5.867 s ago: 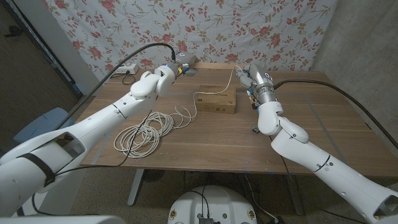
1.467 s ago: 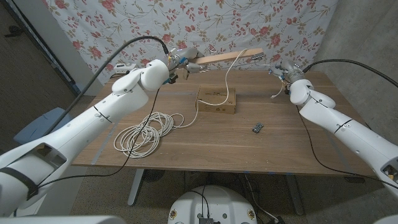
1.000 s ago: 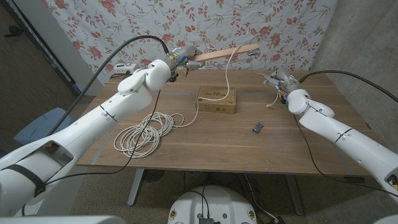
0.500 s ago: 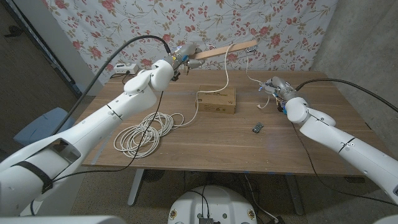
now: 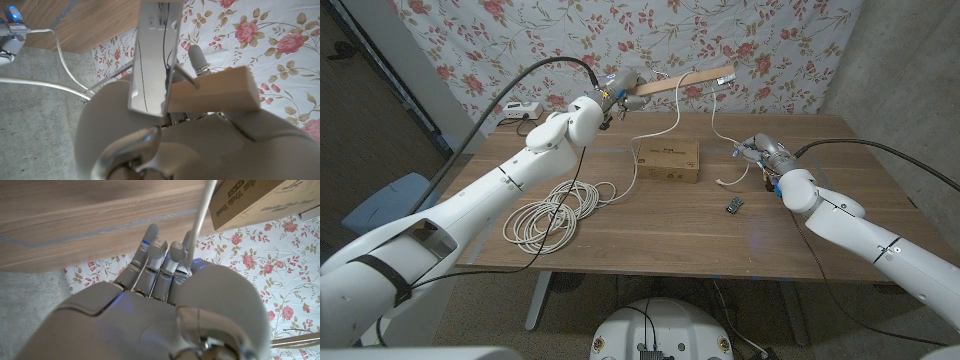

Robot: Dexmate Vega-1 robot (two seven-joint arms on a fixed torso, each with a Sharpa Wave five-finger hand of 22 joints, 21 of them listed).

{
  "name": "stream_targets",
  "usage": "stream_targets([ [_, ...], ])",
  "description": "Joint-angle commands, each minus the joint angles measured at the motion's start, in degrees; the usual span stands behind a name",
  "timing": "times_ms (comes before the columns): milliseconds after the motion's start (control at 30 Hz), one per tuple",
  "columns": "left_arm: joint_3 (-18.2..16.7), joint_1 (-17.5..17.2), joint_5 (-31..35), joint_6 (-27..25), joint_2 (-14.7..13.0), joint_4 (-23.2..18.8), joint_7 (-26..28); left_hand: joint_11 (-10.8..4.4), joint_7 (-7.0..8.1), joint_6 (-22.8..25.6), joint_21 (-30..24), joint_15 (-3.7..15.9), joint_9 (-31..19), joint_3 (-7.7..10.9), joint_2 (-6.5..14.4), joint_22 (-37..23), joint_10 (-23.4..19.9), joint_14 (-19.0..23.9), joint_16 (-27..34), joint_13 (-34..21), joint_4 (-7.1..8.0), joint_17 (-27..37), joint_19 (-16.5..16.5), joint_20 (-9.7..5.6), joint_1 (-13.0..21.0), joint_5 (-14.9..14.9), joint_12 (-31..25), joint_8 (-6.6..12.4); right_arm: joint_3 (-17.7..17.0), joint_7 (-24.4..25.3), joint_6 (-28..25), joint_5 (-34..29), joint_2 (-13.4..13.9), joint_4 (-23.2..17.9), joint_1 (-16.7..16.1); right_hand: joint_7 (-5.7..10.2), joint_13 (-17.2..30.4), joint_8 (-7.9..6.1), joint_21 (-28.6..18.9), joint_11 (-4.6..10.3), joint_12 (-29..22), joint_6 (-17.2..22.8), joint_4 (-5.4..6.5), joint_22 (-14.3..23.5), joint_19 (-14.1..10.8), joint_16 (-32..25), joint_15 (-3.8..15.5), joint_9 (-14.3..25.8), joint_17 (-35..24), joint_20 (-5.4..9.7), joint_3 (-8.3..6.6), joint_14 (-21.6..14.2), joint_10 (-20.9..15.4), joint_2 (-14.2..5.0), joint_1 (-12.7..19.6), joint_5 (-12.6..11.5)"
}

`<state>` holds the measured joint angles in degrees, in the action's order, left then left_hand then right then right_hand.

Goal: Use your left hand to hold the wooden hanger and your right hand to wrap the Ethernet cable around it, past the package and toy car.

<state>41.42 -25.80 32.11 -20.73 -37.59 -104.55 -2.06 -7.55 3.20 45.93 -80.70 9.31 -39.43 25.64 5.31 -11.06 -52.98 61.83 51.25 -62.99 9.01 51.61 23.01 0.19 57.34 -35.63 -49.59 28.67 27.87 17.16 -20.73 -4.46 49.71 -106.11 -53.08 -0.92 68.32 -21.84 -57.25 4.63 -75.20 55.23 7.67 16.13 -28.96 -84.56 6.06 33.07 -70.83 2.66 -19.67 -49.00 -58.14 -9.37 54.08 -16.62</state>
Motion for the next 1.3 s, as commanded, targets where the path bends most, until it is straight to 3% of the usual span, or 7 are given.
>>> stream_targets([
  [33, 0.70, 0.36, 1.09, -0.10, 0.48, 0.41, 0.56, 0.08, 1.29, 1.69, -0.03, 0.05, -0.04, -0.30, 0.55, -0.26, -0.39, 0.54, -0.02, -0.17, -0.09, 0.24, 0.06, 0.09, 0.33, -0.57, 0.17, 0.30, -0.59, 0.99, -3.99, 1.17, 0.49, -2.58, -3.86, -0.44, 0.03, -0.57, -0.62, 2.09, 0.11, 0.14, 0.17, -0.18, 0.37, -0.42, 6.04, 0.29, -0.07, 4.71, 0.32, 0.30, 1.59, -0.44, 0.26, -0.35],
  [367, 1.03, 0.58, 1.91, -0.31, 0.56, 0.15, 0.07, 0.06, 1.17, 1.74, 0.03, 0.00, 0.04, -0.41, 0.56, -0.21, -0.40, 0.54, -0.05, -0.19, -0.08, 0.33, 0.15, 0.08, 0.39, -0.62, 0.24, 0.26, -1.61, 3.14, -7.92, 3.44, 0.51, -3.25, -7.17, -0.47, -0.15, -0.95, -1.50, 2.05, 0.28, 0.19, 0.12, -0.87, 0.71, -0.86, 6.04, 0.56, -0.05, 4.66, 0.52, 0.41, 1.29, -0.45, 0.50, -0.39],
  [633, 2.08, 1.58, 3.33, -0.01, 0.89, 0.67, -0.86, 0.04, 1.27, 1.84, 0.14, 0.03, -0.06, -0.55, 0.55, -0.17, -0.42, 0.50, -0.10, -0.23, -0.01, 0.40, 0.15, -0.01, 0.36, -0.65, 0.28, 0.35, -3.89, 5.99, -10.09, 5.74, 1.57, -5.41, -11.60, -0.47, -0.07, -1.14, -2.09, 1.99, 0.36, 0.14, 0.10, -1.34, 0.99, -1.13, 6.04, 0.70, -0.05, 4.69, 0.65, 0.47, 1.44, -0.45, 0.67, -0.42],
  [1067, 4.11, 3.76, 6.46, 1.02, 1.73, 2.80, -2.55, -0.02, 1.34, 2.04, 0.32, 0.07, 0.12, -0.72, 0.49, -0.12, -0.46, 0.34, -0.15, -0.38, -0.03, 0.75, 0.22, -0.08, 0.50, -0.81, 0.34, 0.28, -12.30, 14.40, -12.36, 5.76, 5.49, -16.00, -21.58, -0.54, 0.39, -1.32, -3.02, 1.88, 0.25, 0.06, 0.14, -2.04, 1.39, -1.48, 6.02, 0.73, -0.04, 4.74, 0.88, 0.62, 1.58, -0.47, 0.87, -0.47],
  [1300, 5.23, 4.78, 8.39, 1.23, 2.17, 3.83, -3.99, -0.06, 1.37, 2.11, 0.34, 0.13, 0.19, -0.81, 0.48, -0.13, -0.51, 0.39, -0.18, -0.48, -0.03, 0.78, 0.24, -0.14, 0.53, -0.85, 0.31, 0.25, -16.02, 16.32, -8.26, 3.53, 6.75, -19.74, -24.70, -0.45, 0.33, -1.38, -3.57, 1.86, 0.29, 0.02, 0.17, -2.43, 1.61, -1.66, 6.03, 0.68, -0.04, 4.77, 1.02, 0.71, 1.43, -0.45, 0.97, -0.51],
])
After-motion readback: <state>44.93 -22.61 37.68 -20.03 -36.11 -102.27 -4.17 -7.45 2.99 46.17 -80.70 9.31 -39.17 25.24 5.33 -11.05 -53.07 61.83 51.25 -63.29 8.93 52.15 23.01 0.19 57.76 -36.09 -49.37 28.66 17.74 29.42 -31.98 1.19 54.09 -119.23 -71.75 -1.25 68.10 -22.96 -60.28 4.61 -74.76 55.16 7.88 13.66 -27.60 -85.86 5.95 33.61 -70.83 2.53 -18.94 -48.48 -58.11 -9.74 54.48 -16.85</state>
